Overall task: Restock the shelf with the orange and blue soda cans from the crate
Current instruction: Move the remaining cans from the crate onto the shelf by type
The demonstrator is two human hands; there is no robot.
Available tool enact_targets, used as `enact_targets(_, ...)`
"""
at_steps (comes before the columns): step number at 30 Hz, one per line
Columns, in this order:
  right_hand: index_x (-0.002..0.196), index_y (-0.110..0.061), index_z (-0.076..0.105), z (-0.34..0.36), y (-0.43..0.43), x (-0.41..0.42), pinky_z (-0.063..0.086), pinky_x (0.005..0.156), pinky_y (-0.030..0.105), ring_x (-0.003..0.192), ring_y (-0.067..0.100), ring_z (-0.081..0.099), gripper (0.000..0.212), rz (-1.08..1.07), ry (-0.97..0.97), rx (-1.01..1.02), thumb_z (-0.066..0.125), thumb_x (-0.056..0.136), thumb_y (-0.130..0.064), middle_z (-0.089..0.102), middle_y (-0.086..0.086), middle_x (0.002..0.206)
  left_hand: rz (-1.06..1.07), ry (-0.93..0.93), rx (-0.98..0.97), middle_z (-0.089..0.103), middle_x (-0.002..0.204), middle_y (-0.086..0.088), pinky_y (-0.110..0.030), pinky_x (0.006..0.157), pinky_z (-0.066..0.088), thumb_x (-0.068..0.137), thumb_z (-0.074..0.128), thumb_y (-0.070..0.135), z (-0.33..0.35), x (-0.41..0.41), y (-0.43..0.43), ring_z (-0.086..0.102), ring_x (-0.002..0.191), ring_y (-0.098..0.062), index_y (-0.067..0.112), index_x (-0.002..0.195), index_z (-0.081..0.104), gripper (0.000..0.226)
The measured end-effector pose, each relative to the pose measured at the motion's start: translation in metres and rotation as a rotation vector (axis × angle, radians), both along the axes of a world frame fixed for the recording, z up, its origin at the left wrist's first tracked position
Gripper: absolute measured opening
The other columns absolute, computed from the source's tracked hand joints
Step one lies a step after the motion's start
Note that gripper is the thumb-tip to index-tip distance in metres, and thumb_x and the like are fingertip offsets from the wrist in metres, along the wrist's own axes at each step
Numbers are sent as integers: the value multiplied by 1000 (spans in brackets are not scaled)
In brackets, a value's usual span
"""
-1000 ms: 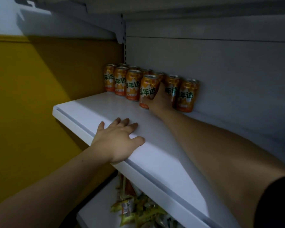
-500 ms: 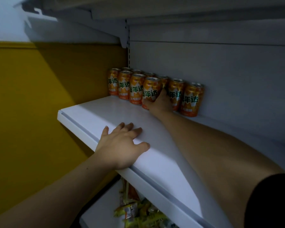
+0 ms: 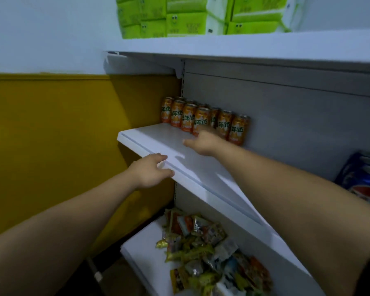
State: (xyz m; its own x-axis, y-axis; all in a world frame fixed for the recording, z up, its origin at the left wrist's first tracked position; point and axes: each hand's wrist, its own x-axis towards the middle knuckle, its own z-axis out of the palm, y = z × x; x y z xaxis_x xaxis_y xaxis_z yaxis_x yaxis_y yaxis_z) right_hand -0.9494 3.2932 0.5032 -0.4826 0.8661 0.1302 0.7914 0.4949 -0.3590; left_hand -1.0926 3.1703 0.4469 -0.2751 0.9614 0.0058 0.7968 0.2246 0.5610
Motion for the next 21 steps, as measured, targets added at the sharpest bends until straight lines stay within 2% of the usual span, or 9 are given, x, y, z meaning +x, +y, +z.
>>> enact_targets(3, 151, -10, 25, -1, -56, -20, 38, 106, 39, 136, 31, 39, 80, 122, -69, -8, 55, 91, -54, 33, 11, 154, 69, 45, -37, 21, 158, -1, -33, 117, 20, 84, 62, 50, -7, -12, -59, 19, 145, -19, 24, 148, 32, 75)
enact_targets(6, 147, -12, 32, -11, -106, -49, 46, 95, 39, 121, 30, 51, 74, 236, -90, -13, 55, 91, -55, 43, 12, 145, 138, 59, -86, 19, 158, -3, -34, 118, 17, 85, 62, 48, -23, -27, -125, 16, 146, -18, 22, 148, 30, 75)
enact_targets(8, 148, -12, 30, -23, -138, -71, 48, 88, 37, 115, 29, 55, 76, 317, -114, -48, 54, 90, -56, 45, 12, 143, 195, 64, -115, 19, 158, -5, -32, 118, 17, 86, 62, 47, -37, -38, -170, 16, 146, -18, 20, 149, 29, 76)
enact_targets(10, 152, -12, 22, -41, -170, -93, 45, 94, 38, 128, 33, 46, 81, 411, -148, -105, 53, 92, -57, 36, 13, 152, 259, 58, -152, 19, 158, -6, -29, 117, 17, 87, 61, 46, -55, -49, -216, 17, 146, -18, 19, 149, 29, 76)
enact_targets(12, 154, -14, 17, -64, -202, -114, 44, 94, 39, 133, 34, 41, 82, 483, -186, -169, 52, 93, -56, 27, 11, 157, 336, 40, -203, 19, 158, -7, -26, 114, 17, 87, 60, 46, -74, -60, -260, 18, 145, -18, 18, 149, 29, 75)
enact_targets(15, 154, -17, 15, -102, -243, -144, 42, 83, 40, 120, 36, 48, 80, 571, -249, -242, 51, 94, -55, 26, 10, 157, 459, -48, -272, 19, 158, -5, -26, 113, 19, 87, 60, 48, -102, -77, -323, 20, 145, -19, 17, 149, 28, 76)
enact_targets(16, 154, -17, 15, -114, -256, -154, 43, 86, 41, 120, 36, 47, 80, 599, -269, -263, 52, 94, -55, 25, 10, 157, 502, -86, -292, 20, 158, -4, -28, 113, 21, 87, 60, 49, -113, -83, -343, 22, 144, -20, 18, 149, 29, 77)
enact_targets(19, 154, -13, 17, -148, -287, -183, 39, 106, 42, 137, 33, 36, 81, 675, -344, -288, 52, 93, -55, 24, 10, 158, 616, -189, -343, 26, 156, -4, -36, 112, 32, 85, 61, 52, -147, -98, -392, 32, 139, -23, 21, 148, 31, 76)
enact_targets(21, 153, -12, 20, -173, -302, -202, 37, 108, 38, 139, 32, 34, 81, 707, -393, -311, 53, 93, -55, 26, 10, 158, 655, -264, -381, 22, 157, 0, -33, 109, 34, 88, 59, 49, -169, -104, -412, 31, 139, -22, 22, 150, 25, 76)
